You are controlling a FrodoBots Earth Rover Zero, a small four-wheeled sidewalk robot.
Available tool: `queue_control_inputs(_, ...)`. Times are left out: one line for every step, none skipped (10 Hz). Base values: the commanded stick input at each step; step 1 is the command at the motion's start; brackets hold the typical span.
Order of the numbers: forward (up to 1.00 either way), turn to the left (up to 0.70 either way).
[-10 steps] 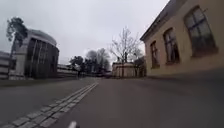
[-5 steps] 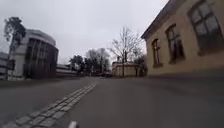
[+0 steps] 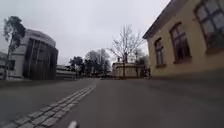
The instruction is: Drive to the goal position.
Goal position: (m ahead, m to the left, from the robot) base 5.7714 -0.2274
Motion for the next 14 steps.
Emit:
queue_control_inputs(1.00,0.01)
queue_control_inputs(1.00,0.01)
queue_control_inputs(1.00,0.01)
queue_control_inputs(1.00,0.01)
queue_control_inputs(1.00,0.01)
queue_control_inputs(1.00,0.01)
queue_control_inputs(1.00,0.01)
queue_control_inputs(1.00,0.01)
queue_control_inputs(1.00,0.01)
queue_control_inputs(1.00,0.01)
queue_control_inputs(1.00,-0.13)
queue_control_inputs(1.00,-0.38)
queue_control_inputs(1.00,-0.39)
queue_control_inputs(1.00,-0.39)
